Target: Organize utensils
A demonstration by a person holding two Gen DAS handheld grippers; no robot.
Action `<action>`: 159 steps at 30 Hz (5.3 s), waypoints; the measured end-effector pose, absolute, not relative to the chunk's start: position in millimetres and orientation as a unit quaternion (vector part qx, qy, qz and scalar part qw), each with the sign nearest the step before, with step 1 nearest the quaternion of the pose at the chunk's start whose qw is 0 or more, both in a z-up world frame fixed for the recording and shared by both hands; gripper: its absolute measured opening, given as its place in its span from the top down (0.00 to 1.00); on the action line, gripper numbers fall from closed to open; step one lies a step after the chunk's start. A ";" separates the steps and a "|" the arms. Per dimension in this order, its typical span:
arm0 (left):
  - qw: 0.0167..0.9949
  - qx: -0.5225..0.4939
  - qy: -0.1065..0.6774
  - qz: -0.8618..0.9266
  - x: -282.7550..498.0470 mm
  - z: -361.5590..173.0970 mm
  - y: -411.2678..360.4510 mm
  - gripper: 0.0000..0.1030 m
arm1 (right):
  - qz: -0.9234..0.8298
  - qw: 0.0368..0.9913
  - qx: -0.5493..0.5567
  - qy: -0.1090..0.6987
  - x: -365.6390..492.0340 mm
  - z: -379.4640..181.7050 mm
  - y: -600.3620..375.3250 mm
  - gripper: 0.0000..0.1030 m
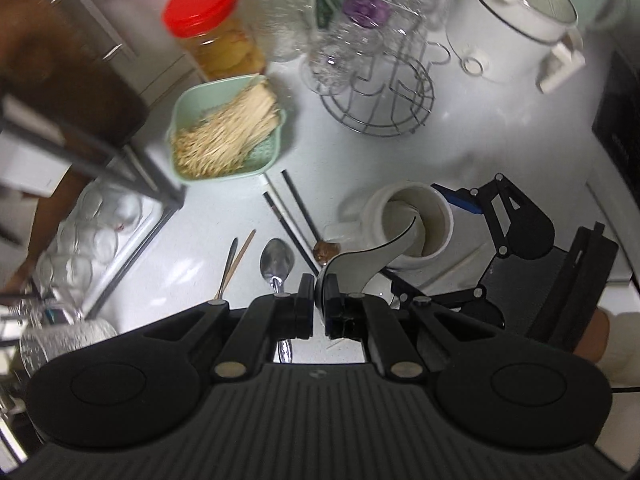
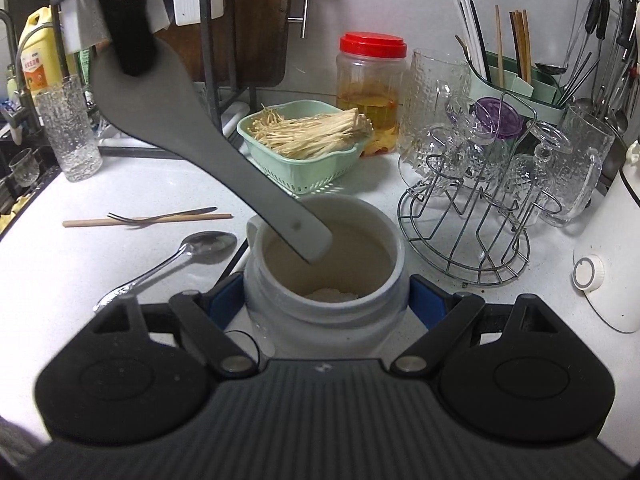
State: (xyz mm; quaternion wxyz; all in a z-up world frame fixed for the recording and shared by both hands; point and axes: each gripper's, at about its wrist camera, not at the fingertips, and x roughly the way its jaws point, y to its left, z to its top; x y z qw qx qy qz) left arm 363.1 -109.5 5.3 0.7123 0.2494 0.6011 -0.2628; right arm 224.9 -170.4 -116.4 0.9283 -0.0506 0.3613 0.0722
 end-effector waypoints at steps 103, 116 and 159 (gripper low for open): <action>0.710 0.174 0.469 -0.496 258.2 -172.4 -97.0 0.69 | 0.081 0.892 -0.049 0.441 241.7 -108.1 -228.9 0.13; 0.630 0.268 0.469 -0.557 266.5 -186.7 -154.3 0.68 | 0.085 0.886 -0.042 0.454 246.8 -106.8 -239.5 0.13; 0.757 0.124 0.513 -0.386 291.9 -137.2 -54.1 0.93 | 0.065 0.896 -0.024 0.439 248.1 -108.6 -236.2 0.13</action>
